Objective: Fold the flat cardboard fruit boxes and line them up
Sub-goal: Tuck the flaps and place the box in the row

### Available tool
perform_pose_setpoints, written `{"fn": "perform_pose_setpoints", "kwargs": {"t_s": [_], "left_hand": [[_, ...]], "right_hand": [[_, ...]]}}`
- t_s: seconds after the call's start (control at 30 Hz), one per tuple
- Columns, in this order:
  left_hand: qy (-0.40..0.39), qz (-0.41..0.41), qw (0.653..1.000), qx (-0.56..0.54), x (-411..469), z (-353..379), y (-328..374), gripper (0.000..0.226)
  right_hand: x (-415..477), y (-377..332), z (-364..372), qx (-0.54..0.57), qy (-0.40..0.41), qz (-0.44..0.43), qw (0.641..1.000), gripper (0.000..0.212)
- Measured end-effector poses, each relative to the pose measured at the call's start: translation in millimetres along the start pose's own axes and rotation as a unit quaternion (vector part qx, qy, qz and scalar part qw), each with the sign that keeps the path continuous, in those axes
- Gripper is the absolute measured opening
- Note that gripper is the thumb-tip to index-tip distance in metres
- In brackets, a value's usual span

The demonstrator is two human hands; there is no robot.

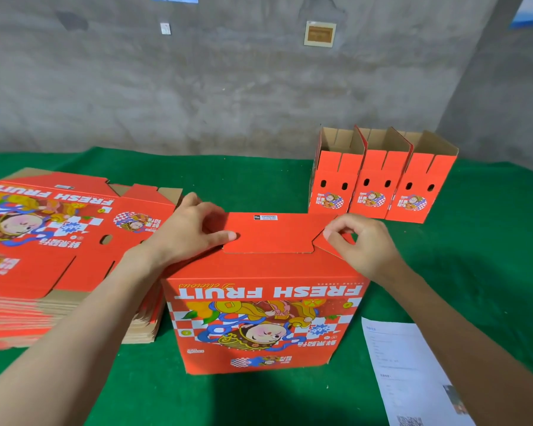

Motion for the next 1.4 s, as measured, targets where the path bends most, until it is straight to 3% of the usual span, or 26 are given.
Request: {"fn": "perform_pose_setpoints", "kwargs": {"t_s": [0.03,0.1,0.17,0.27,0.4,0.83,0.97,1.07,1.13,1.2,1.27,1.4], "left_hand": [[-0.011,-0.015,1.0,0.012,1,0,-1,0.065],[-0.02,-0.034,0.999,0.029,2,-1,-1,0.082],[-0.028,-0.053,0.997,0.056,4,-1,-2,0.089],[-0.041,-0.073,0.993,0.082,7,0,-1,0.088],[-0.025,-0.079,0.992,0.096,10,2,1,0.077],[0.007,-0.066,0.985,0.16,12,9,0,0.081],[0.003,-0.065,0.992,0.109,9,5,0,0.077],[0.069,-0.067,0.995,-0.033,2,-5,-5,0.071],[0.131,-0.115,0.962,-0.211,-9,-8,-12,0.062],[0.156,-0.163,0.915,-0.336,-18,-6,-22,0.034],[0.122,-0.192,0.919,-0.322,-24,-6,-26,0.003],[0.041,-0.193,0.97,-0.142,-20,-13,-26,0.033]], "right_hand": [[6,-1,2,-0.018,-0.016,0.01,1.0,0.01],[17,-1,11,-0.081,-0.087,0.034,0.992,0.039],[26,-2,20,-0.125,-0.169,0.054,0.976,0.063],[35,1,27,-0.101,-0.225,0.082,0.966,0.07],[38,2,29,-0.153,-0.227,0.084,0.958,0.072],[33,-1,36,-0.217,-0.177,0.052,0.958,0.069],[33,6,35,-0.157,-0.169,0.062,0.971,0.064],[33,10,31,-0.049,-0.135,0.097,0.985,0.05],[33,17,25,0.122,-0.081,0.168,0.975,0.038],[28,30,23,0.281,-0.039,0.267,0.921,0.031],[11,49,32,0.295,-0.079,0.348,0.886,0.019],[-34,69,59,0.299,-0.203,0.43,0.827,0.033]]}}
Point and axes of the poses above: each hand's wrist, its own x-axis towards the middle knuckle, its own z-axis out of the palm, y = z × x, the point moved 3 cm from there along x, towards the middle knuckle, and after that the axes turned 13 degrees about -x, right-handed, at the moved point
